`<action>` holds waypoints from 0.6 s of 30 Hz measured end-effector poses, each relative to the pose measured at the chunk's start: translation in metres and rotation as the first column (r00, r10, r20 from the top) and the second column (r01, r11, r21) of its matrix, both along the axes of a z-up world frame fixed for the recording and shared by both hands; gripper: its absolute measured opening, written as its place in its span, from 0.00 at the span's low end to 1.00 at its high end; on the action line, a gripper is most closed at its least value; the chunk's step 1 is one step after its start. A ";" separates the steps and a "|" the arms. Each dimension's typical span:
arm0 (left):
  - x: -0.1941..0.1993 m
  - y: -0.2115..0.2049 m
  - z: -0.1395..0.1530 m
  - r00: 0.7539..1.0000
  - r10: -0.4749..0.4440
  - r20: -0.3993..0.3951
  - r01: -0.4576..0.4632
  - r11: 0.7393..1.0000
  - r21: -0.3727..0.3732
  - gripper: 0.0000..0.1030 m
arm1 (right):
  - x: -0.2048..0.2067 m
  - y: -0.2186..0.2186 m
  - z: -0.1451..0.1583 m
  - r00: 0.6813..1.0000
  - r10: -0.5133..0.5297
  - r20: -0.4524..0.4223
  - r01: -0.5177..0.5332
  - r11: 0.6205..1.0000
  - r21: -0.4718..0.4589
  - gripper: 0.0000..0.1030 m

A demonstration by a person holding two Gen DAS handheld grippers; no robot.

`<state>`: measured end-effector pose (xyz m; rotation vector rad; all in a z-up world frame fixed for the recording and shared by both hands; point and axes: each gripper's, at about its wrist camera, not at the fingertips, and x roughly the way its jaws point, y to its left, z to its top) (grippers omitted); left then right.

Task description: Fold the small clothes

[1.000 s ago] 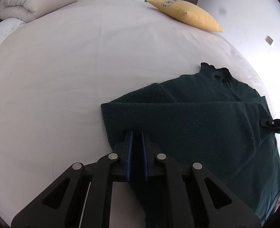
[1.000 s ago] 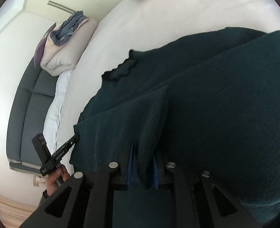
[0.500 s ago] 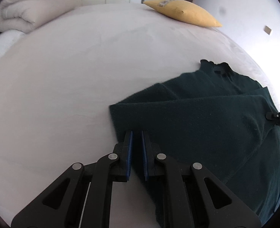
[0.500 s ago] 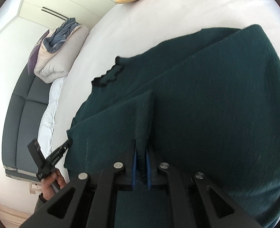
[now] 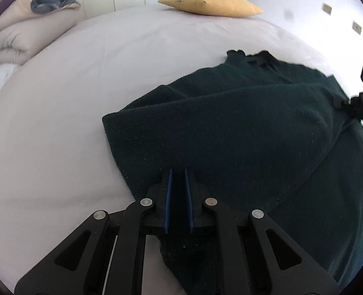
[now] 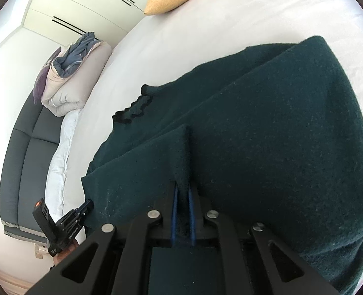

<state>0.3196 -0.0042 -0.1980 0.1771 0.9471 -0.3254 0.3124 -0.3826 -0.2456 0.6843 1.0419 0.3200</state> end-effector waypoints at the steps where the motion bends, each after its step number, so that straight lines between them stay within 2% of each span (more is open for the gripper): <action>1: 0.000 0.000 0.000 1.000 0.001 0.000 -0.001 1.000 -0.001 0.11 | 0.000 0.000 0.000 1.000 0.000 -0.005 0.000 1.000 0.010 0.10; 2: 0.000 0.001 -0.001 1.000 0.005 -0.003 -0.005 1.000 -0.009 0.11 | 0.000 0.001 0.000 1.000 0.003 -0.009 -0.003 1.000 0.027 0.12; 4: -0.001 0.004 -0.002 1.000 0.009 0.000 -0.009 1.000 -0.018 0.11 | 0.001 0.005 0.002 1.000 0.011 0.004 -0.011 1.000 -0.005 0.12; 6: -0.004 0.003 -0.003 1.000 0.009 0.013 -0.008 1.000 -0.012 0.11 | 0.002 0.008 0.003 1.000 0.014 0.005 -0.014 0.998 -0.055 0.09; 12: -0.010 0.008 0.002 1.000 0.001 -0.004 -0.001 1.000 -0.003 0.11 | -0.007 0.004 0.002 1.000 -0.007 0.009 0.008 0.996 -0.088 0.07; 14: -0.005 0.013 0.007 0.999 0.049 -0.018 -0.049 0.999 -0.015 0.11 | -0.014 0.002 0.011 1.000 -0.027 0.014 0.029 0.988 -0.149 0.07; 16: -0.006 0.021 0.019 0.996 0.089 0.000 -0.089 0.995 -0.050 0.11 | -0.018 0.002 0.021 0.998 -0.052 0.021 0.056 0.974 -0.219 0.09; 18: -0.007 0.018 0.025 0.996 0.085 0.010 -0.084 0.994 -0.076 0.11 | -0.021 0.004 0.036 0.996 -0.064 0.062 0.076 0.972 -0.224 0.11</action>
